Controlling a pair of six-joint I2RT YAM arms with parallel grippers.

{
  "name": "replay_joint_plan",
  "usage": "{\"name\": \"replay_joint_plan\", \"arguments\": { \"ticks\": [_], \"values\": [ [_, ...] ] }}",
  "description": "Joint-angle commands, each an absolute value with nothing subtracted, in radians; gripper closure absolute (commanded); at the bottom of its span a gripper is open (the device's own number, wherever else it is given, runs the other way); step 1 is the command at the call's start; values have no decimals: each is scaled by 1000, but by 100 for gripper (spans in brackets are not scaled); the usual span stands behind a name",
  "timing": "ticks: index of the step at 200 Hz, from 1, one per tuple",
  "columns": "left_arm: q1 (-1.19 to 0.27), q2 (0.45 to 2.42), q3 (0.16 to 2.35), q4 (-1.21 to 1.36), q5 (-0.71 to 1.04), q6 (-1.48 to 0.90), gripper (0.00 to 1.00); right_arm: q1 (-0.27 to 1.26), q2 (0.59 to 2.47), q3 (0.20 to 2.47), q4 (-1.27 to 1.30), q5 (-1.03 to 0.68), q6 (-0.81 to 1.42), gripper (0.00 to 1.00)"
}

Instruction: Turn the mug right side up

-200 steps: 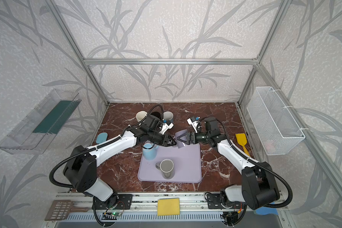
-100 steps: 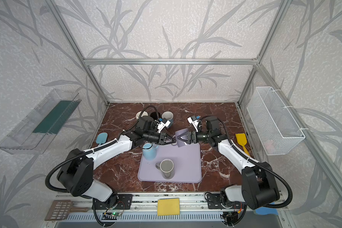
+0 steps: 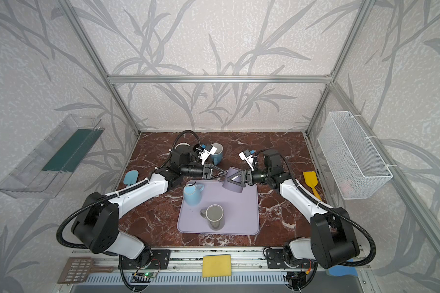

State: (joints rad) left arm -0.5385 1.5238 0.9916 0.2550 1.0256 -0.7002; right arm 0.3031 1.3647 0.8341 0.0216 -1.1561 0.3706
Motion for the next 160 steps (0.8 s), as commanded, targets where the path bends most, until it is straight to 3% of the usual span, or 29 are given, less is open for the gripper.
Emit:
{"name": "replay_joint_plan", "arguments": {
  "ticks": [1,83,160],
  "values": [
    [-550,1526,994,339,1023,-752,78,341,1366,872,78,-1208,355,55],
    [-550,1535,995,265,990,-716,100,341,1362,874,85,-1209,362,55],
    [-551,1494,928,282,864,-744,100,341,1362,864,102,-1150,408,37]
  ]
}}
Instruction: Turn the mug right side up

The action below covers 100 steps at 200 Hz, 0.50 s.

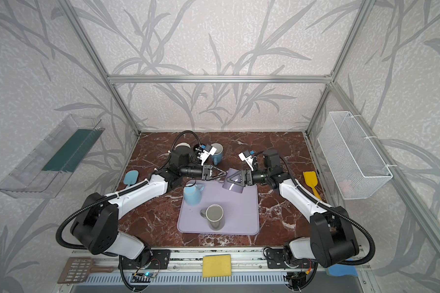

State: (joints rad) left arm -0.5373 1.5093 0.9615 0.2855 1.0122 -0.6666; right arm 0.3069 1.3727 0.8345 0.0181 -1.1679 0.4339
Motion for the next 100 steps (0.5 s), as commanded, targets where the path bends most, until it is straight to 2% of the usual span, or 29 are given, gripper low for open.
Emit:
{"name": "replay_joint_plan", "arguments": {
  "ticks": [1,100],
  "values": [
    [-551,1493,926,285,862,-745,100,341,1362,865,102,-1149,408,37],
    [-550,1459,821,437,697,-868,100,341,1381,856,129,-1008,511,23]
  ]
}}
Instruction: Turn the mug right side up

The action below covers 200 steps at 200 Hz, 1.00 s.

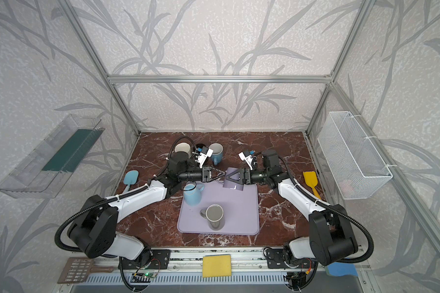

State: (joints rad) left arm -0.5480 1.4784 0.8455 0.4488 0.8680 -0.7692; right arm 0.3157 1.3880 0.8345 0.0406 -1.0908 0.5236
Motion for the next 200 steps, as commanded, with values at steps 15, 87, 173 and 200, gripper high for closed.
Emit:
{"name": "replay_joint_plan", "arguments": {
  "ticks": [15,87,173,200],
  "values": [
    [-551,1453,814,441,684,-872,100,339,1383,857,130,-977,530,21],
    [-550,1434,798,449,661,-876,100,325,1384,856,144,-925,586,17],
    [-551,1381,779,423,598,-861,100,295,1374,862,147,-913,624,14],
    [-551,1377,780,414,600,-854,100,296,1391,865,183,-964,629,18]
  ]
}}
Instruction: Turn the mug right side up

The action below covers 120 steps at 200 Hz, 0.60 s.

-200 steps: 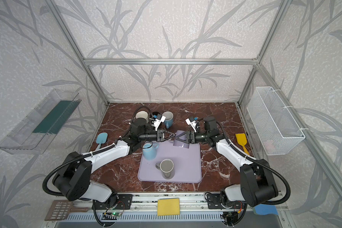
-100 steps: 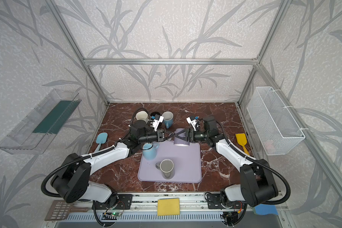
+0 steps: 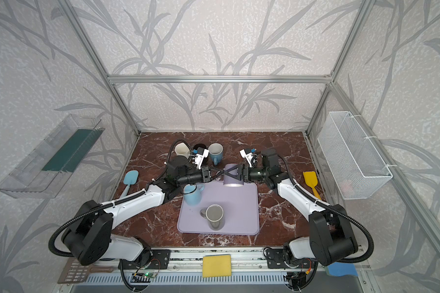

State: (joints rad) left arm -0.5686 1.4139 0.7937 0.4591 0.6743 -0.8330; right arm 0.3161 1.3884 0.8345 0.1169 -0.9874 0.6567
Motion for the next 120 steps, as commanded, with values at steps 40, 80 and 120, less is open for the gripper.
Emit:
{"name": "replay_joint_plan", "arguments": {
  "ticks": [40,80,120],
  "values": [
    [-550,1418,796,430,638,-884,100,296,1401,868,206,-1020,625,39],
    [-550,1443,812,419,665,-901,97,296,1405,886,161,-1049,541,53],
    [-550,1440,817,384,689,-907,85,296,1411,905,127,-1079,441,58]
  ]
}}
